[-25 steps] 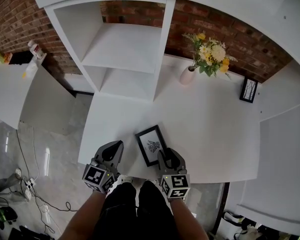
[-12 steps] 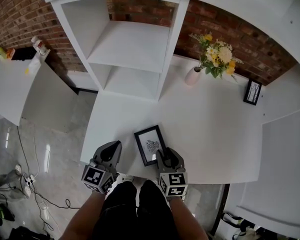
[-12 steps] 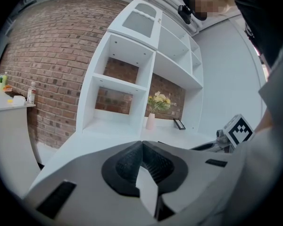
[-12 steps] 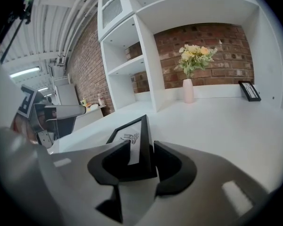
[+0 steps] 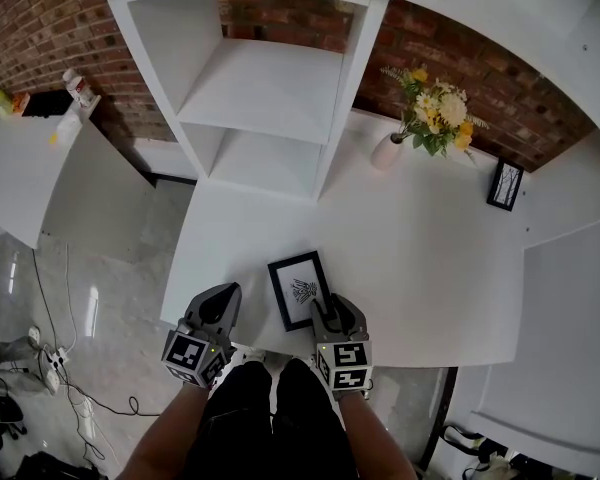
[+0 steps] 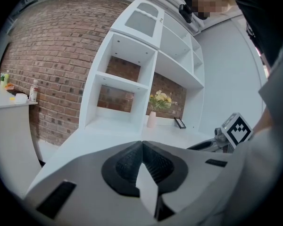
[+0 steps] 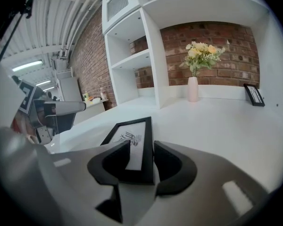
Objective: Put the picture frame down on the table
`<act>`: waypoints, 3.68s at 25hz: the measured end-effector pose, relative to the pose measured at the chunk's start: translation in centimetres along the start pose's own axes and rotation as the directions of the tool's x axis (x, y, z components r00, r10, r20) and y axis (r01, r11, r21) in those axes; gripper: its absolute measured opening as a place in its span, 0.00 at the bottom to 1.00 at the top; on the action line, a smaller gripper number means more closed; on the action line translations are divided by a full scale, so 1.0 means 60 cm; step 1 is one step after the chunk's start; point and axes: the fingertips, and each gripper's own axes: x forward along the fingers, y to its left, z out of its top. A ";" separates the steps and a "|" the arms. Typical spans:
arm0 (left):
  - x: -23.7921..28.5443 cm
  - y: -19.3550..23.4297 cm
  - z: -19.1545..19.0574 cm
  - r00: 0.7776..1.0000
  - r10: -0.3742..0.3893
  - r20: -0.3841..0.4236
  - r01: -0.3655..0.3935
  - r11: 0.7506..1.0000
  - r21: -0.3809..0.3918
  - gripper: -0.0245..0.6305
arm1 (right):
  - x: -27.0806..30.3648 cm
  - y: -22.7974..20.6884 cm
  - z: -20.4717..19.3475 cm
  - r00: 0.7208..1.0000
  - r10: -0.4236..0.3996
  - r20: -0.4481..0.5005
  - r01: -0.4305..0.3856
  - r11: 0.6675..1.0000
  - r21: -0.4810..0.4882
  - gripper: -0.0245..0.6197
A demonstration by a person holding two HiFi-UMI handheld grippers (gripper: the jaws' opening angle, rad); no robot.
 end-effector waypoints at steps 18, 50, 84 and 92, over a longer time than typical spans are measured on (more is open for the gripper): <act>-0.005 -0.008 -0.007 1.000 -0.013 -0.011 0.013 1.000 0.001 0.04 | -0.012 0.000 0.009 0.999 0.004 0.045 -0.002 0.998 -0.057 0.22; 0.004 -0.029 0.056 0.996 -0.050 0.079 0.048 0.998 0.031 0.04 | -0.108 -0.026 0.107 0.960 -0.043 0.277 0.069 0.994 -0.085 0.04; 0.019 -0.010 0.131 0.983 -0.062 0.173 0.056 0.998 0.036 0.04 | -0.113 -0.019 0.203 0.919 -0.038 0.391 0.076 0.994 -0.083 0.04; 0.017 -0.004 0.143 0.980 -0.055 0.190 0.050 0.998 0.031 0.04 | -0.113 -0.021 0.218 0.917 -0.027 0.398 0.073 0.992 -0.100 0.04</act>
